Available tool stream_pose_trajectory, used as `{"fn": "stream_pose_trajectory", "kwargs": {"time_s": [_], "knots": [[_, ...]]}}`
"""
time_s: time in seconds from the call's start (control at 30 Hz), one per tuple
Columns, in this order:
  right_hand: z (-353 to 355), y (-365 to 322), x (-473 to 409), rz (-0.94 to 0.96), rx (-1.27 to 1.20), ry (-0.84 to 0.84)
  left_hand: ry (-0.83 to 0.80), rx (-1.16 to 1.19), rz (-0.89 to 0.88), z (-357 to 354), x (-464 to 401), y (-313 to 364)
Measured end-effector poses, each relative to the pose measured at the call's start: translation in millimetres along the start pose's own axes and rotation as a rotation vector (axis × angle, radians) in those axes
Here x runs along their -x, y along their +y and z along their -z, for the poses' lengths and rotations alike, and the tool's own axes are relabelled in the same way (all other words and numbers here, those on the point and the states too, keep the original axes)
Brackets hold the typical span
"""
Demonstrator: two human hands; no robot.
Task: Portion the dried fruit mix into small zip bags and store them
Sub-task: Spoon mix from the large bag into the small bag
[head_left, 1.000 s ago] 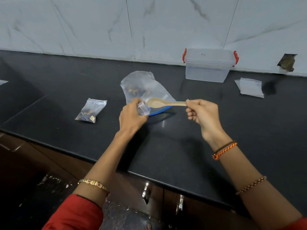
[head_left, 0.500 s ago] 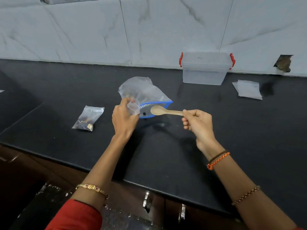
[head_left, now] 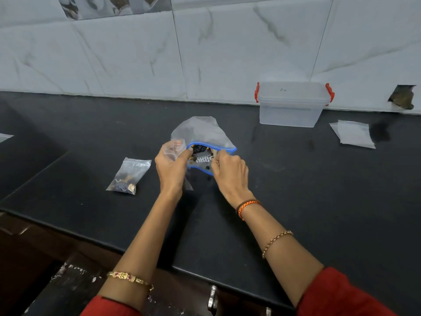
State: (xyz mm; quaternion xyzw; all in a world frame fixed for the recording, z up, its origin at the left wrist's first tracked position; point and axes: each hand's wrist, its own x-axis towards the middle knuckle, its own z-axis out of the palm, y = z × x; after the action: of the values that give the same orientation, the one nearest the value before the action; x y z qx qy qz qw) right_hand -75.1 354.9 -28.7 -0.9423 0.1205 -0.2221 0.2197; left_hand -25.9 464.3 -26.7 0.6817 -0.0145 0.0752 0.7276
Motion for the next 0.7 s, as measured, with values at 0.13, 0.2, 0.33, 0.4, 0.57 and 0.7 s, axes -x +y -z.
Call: {"fn": "stream_pose_trajectory", "kwargs": {"time_s": [0.13,0.2,0.33,0.4,0.57,0.7], "knots": [[-6.1,-3.5,-0.5,-0.025,-0.117,-0.005,-0.002,0.016,-0.014,-1.2,-0.4,0.0],[-5.7,-5.8,2.6,-0.027,-0.209,-0.022,-0.01,0.028,-0.019,0.0,-2.4,-1.2],[-5.9,-11.9,3.9,-0.237,-0.576,-0.103,-0.048,0.008,-0.035,3.1,-4.9,0.2],[-4.9,-13.5,2.0,-0.455,-0.822,-0.119,-0.064,0.005,-0.045,5.5,-5.8,1.9],[4.0,-17.5,1.8,-0.729,-1.152,-0.178,-0.099,-0.044,-0.067,10.9,-4.2,3.8],[9.2,-18.9,5.3,-0.765,-1.195,-0.146,-0.076,-0.081,-0.125,10.9,0.0,6.3]]}}
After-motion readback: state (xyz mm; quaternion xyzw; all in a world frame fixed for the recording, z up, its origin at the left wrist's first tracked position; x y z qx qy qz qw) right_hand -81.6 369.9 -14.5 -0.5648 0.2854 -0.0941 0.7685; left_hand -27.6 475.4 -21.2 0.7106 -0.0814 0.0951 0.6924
